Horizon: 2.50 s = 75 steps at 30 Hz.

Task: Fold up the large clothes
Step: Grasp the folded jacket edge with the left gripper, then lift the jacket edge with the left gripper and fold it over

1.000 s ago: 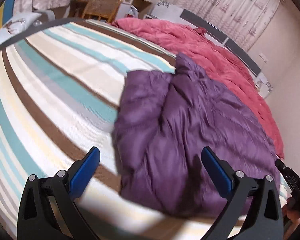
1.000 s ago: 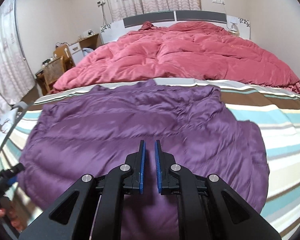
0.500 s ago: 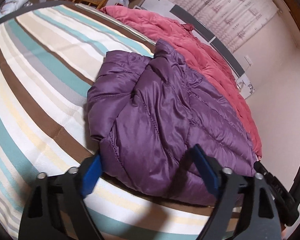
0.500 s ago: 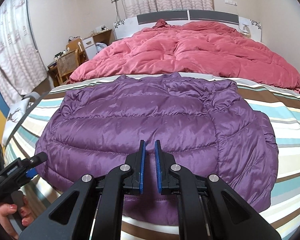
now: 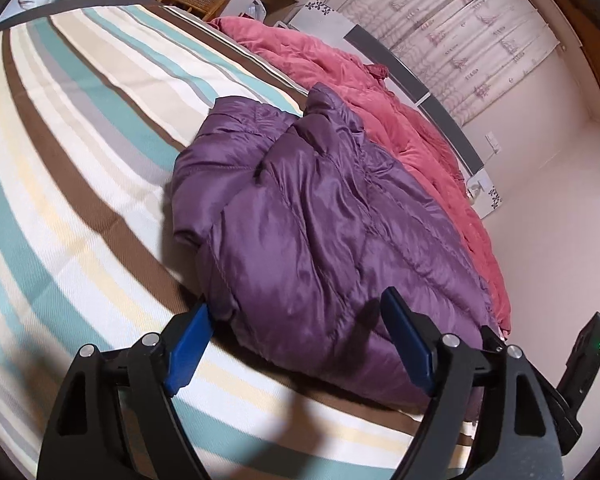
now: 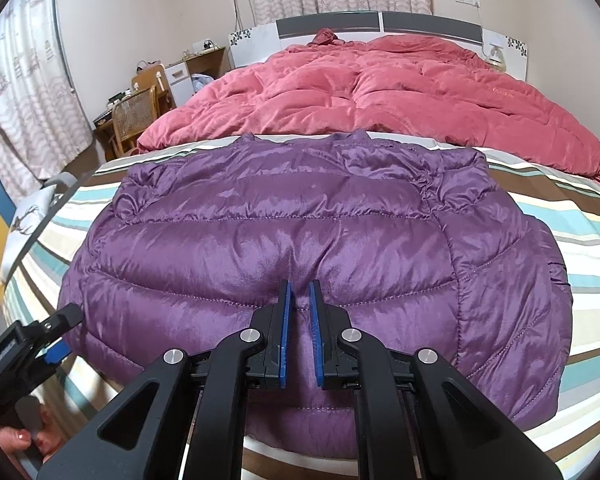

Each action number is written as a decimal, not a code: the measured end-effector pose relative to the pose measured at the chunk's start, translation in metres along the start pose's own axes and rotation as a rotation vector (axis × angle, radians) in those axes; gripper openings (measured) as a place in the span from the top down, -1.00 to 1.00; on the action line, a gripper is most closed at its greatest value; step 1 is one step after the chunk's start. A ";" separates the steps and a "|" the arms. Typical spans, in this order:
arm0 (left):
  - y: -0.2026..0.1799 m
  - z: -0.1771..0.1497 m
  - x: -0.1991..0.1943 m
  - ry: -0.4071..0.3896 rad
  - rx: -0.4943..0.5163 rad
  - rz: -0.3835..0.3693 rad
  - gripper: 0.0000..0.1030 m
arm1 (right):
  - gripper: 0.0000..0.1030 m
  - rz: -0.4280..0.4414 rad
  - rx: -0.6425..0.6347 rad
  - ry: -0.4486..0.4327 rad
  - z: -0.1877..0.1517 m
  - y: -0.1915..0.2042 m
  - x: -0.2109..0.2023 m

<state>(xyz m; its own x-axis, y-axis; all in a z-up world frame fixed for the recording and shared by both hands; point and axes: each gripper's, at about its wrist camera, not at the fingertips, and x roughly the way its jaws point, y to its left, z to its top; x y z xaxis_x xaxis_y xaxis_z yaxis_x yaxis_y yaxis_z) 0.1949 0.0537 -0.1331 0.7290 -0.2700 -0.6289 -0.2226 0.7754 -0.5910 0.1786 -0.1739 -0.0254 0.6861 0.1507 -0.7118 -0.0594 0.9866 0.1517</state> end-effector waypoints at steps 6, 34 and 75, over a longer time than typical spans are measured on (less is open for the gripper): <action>0.006 0.005 0.009 -0.016 -0.051 -0.020 -0.35 | 0.83 0.008 -0.002 0.007 -0.003 -0.001 0.001; 0.010 0.027 0.038 -0.086 -0.165 -0.271 0.62 | 0.83 -0.027 -0.152 0.091 0.010 0.018 0.053; -0.194 -0.030 -0.090 -0.318 0.830 -0.075 0.64 | 0.83 0.190 0.388 -0.063 -0.064 -0.094 -0.050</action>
<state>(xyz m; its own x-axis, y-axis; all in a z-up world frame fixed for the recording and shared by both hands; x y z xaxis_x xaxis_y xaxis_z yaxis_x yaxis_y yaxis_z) 0.1533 -0.0895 0.0229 0.8955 -0.2611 -0.3605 0.2834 0.9590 0.0094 0.1035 -0.2697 -0.0478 0.7329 0.3115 -0.6048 0.0794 0.8438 0.5308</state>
